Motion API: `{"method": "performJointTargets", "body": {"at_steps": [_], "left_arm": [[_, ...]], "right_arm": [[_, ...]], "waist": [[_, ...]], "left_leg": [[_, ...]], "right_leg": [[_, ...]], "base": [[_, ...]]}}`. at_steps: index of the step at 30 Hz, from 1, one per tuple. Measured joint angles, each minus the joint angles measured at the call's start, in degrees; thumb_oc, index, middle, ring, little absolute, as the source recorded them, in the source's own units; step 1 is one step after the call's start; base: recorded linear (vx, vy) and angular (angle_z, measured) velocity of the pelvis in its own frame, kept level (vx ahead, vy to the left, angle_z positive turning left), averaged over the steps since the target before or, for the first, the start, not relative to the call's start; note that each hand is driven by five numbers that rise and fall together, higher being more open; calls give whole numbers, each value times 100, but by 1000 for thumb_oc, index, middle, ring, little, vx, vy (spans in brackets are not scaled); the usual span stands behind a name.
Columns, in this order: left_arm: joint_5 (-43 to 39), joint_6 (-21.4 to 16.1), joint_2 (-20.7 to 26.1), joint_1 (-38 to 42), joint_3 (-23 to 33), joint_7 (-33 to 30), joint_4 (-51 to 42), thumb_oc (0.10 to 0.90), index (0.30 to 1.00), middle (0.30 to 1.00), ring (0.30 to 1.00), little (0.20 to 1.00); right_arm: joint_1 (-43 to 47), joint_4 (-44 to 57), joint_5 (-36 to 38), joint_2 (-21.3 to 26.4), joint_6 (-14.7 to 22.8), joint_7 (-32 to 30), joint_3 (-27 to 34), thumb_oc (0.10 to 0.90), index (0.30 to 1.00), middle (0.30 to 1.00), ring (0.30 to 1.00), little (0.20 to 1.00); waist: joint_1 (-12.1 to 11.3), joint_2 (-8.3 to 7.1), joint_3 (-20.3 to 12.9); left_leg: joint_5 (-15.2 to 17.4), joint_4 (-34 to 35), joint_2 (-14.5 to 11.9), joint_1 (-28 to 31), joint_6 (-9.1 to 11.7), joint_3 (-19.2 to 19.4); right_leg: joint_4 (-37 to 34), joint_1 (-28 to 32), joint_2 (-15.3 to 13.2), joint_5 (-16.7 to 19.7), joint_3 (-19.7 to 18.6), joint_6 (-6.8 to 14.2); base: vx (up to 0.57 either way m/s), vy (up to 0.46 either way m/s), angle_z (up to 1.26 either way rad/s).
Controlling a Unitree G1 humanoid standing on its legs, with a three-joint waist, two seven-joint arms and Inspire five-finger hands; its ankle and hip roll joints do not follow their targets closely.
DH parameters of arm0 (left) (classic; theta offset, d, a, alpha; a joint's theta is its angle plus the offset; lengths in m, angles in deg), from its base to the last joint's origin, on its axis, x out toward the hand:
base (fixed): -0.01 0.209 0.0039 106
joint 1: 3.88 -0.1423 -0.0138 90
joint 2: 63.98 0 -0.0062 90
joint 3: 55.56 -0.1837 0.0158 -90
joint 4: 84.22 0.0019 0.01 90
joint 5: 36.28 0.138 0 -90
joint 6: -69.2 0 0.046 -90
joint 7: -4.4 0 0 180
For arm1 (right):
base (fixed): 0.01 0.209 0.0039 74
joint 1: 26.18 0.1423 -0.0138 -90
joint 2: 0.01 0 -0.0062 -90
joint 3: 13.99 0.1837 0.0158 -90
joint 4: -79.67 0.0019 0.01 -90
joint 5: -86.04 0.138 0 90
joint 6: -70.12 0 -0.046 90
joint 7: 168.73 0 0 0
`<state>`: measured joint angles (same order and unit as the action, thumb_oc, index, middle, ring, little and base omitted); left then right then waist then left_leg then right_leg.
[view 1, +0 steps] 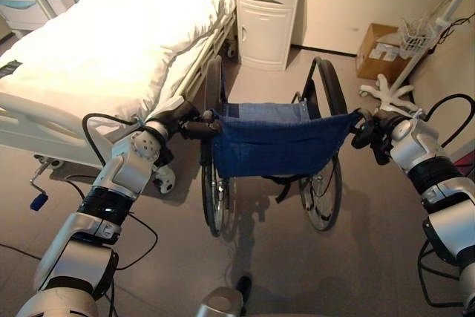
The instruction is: Push the wheelchair next to the bed
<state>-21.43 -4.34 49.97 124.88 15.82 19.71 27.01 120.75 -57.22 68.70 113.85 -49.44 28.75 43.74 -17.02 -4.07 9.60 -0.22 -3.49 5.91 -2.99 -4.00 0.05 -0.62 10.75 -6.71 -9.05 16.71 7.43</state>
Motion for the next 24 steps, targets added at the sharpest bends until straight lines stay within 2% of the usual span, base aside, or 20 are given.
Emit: {"method": "performJointTargets", "body": {"at_steps": [5,6,8,9,11,12,13,14,15,17,19,22,23,24], "left_arm": [[1,-7,-183,-72,51,-194,9,400,300,300,300,300],[4,-7,-261,-81,32,-247,36,400,300,300,300,300],[9,-8,-369,-66,-101,-334,113,400,300,300,300,300],[15,-11,-418,-73,-167,-375,127,400,300,300,300,300],[19,-29,-438,-162,-237,-372,149,400,300,300,300,300],[21,-52,-438,-262,-227,-386,150,400,300,300,300,300],[45,-52,-421,-308,-230,-362,191,400,300,300,300,300],[60,-56,-438,-325,-240,-336,287,400,300,300,300,300],[64,-59,-436,-333,-232,-324,333,400,300,300,300,300],[65,-97,-386,-328,-217,-274,428,400,300,300,300,300],[65,-170,-321,-372,-147,-228,433,400,300,300,300,300],[66,-266,-205,-393,-106,-186,451,400,300,300,300,300],[66,-301,-217,-389,-91,-187,493,400,300,300,300,300],[70,-302,-299,-327,-99,-234,550,400,300,300,300,300]], "right_arm": [[-34,-29,-3,59,0,-23,-4,400,300,300,300,300],[-94,-28,-2,89,1,-58,-2,400,300,300,300,300],[-259,-29,3,142,12,-110,9,400,300,300,300,300],[-406,-25,37,156,14,-123,13,400,300,300,300,300],[-549,-16,61,145,17,-132,9,400,300,300,300,300],[-581,1,60,110,22,-133,-4,400,300,300,300,300],[-579,3,60,82,30,-130,-6,400,300,300,300,300],[-582,3,60,62,30,-116,-35,400,300,300,300,300],[-581,4,59,39,30,-114,-38,400,300,300,300,300],[-569,4,59,-17,27,-55,-57,400,300,300,300,300],[-554,19,60,-54,25,-7,-51,400,300,300,300,300],[-541,150,58,-59,-35,122,-39,400,300,300,300,300],[-538,244,56,-41,-128,166,-44,400,300,300,300,300],[-513,302,52,52,-138,180,-45,400,300,300,300,300]], "waist": [[-19,105,-57],[-2,182,-88],[62,255,-101],[160,262,-106],[325,301,-132],[363,380,-144],[429,476,-137],[515,533,-145],[583,544,-145],[676,472,-133],[706,416,-114],[867,238,-124],[873,141,-187],[957,233,-190]], "left_leg": [[106,0,-68,94,-98,2],[135,15,-117,133,-131,-8],[160,38,-195,257,-172,-153],[223,85,-169,427,-205,-371],[236,143,-133,638,-276,-615],[356,122,-116,752,-365,-716],[354,70,-115,829,-333,-816],[436,25,-67,894,-322,-1003],[462,-3,-51,924,-312,-1073],[694,-49,-35,979,-249,-1270],[894,-260,-43,986,-195,-1422],[1288,-631,-45,989,27,-1897],[1436,-710,-100,1007,141,-2085],[1555,-786,-308,980,264,-2205]], "right_leg": [[456,-126,6,-2,-44,6],[868,-266,23,-11,-66,36],[1827,-570,-50,-149,-188,225],[2828,-917,-156,-121,-368,234],[3565,-1393,-380,-179,-382,156],[3429,-1710,-491,-169,-383,167],[2971,-1888,-539,-123,-372,167],[2564,-2154,-640,-32,-374,318],[2259,-2262,-688,90,-376,391],[938,-2553,-750,600,-376,516],[330,-2612,-724,668,-382,584],[467,-2505,-744,642,-680,541],[663,-2445,-705,837,-735,466],[990,-2485,-599,882,-689,461]], "base": [[159,124,1],[177,69,12],[339,13,31],[325,-44,39],[361,-135,33],[485,-227,19],[421,-201,21],[441,-216,37],[490,-228,54],[557,-259,47],[430,-224,42],[426,-282,86],[458,-312,100],[497,-316,128]]}}
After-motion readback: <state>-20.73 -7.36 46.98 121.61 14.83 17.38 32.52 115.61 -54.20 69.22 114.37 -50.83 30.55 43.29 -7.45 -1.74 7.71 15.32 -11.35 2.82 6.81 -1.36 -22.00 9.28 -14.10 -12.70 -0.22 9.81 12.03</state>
